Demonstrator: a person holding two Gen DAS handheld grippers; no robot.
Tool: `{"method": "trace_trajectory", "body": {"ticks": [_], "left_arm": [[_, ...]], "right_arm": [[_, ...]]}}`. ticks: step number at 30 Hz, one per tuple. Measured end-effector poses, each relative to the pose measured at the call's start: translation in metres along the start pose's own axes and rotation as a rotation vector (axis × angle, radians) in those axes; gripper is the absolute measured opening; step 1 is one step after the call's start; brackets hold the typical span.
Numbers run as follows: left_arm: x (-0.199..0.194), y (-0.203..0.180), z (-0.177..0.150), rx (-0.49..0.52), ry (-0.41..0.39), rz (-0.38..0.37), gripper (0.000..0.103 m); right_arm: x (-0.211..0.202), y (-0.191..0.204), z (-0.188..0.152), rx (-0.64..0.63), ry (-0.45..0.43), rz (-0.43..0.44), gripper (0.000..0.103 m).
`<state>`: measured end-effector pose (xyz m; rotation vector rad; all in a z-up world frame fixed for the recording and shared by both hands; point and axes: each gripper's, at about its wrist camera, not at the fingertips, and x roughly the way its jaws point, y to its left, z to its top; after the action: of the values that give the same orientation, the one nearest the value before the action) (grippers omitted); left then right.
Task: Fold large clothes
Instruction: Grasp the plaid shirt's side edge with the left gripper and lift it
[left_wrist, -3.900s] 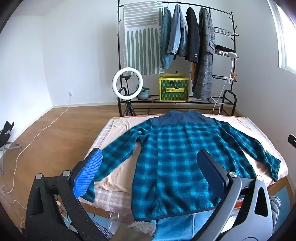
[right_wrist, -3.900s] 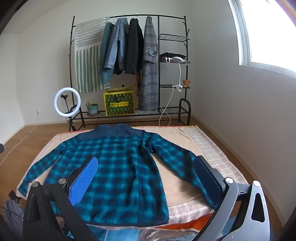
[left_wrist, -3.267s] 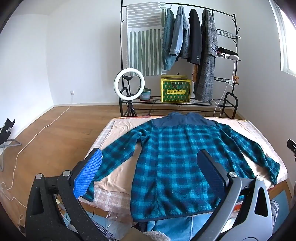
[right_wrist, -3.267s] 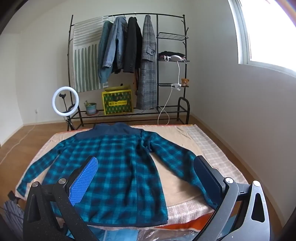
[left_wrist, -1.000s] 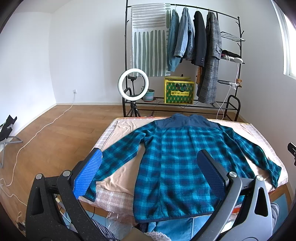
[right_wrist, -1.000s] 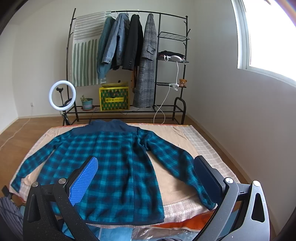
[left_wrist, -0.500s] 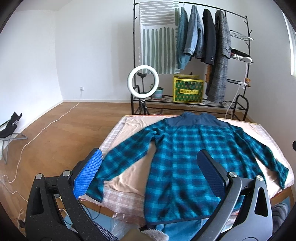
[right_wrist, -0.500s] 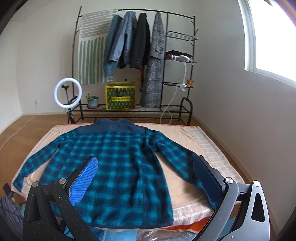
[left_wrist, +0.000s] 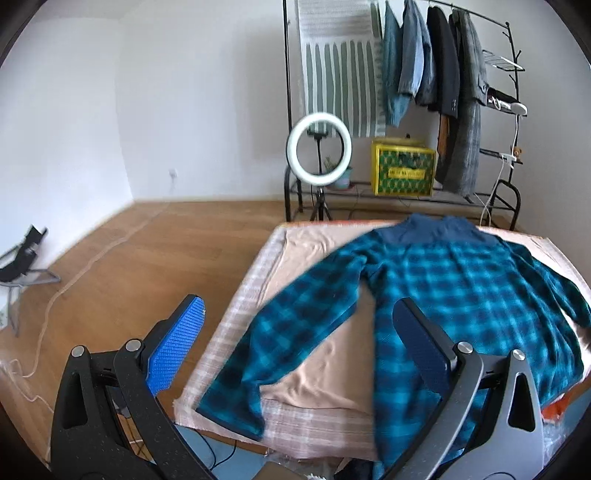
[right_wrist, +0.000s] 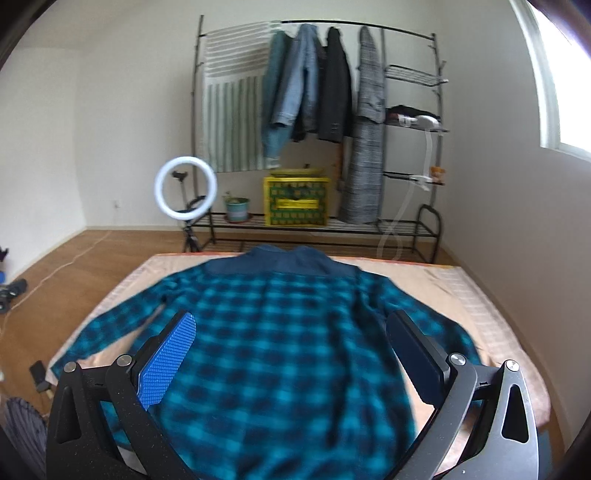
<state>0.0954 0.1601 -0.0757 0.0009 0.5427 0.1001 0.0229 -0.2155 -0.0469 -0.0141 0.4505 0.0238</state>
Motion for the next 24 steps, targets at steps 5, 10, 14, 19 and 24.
{"method": "trace_trajectory", "body": {"ticks": [5, 10, 14, 19, 24], "left_arm": [[0.063, 0.061, -0.011, -0.133, 0.132, -0.057, 0.081], [0.132, 0.129, -0.034, -0.311, 0.275, -0.089, 0.064], [0.176, 0.162, -0.066, -0.447, 0.396, -0.159, 0.053], [0.219, 0.173, -0.104, -0.467, 0.512, -0.136, 0.037], [0.239, 0.180, -0.129, -0.500, 0.577, -0.176, 0.037]], "right_arm": [[0.031, 0.022, 0.004, -0.007, 0.042, 0.072, 0.103], [0.060, 0.040, 0.007, -0.007, 0.067, 0.162, 0.103], [0.077, 0.048, -0.001, 0.004, 0.094, 0.237, 0.103], [0.091, 0.055, -0.013, -0.028, 0.157, 0.237, 0.103], [0.098, 0.053, -0.015, -0.012, 0.194, 0.236, 0.103]]}}
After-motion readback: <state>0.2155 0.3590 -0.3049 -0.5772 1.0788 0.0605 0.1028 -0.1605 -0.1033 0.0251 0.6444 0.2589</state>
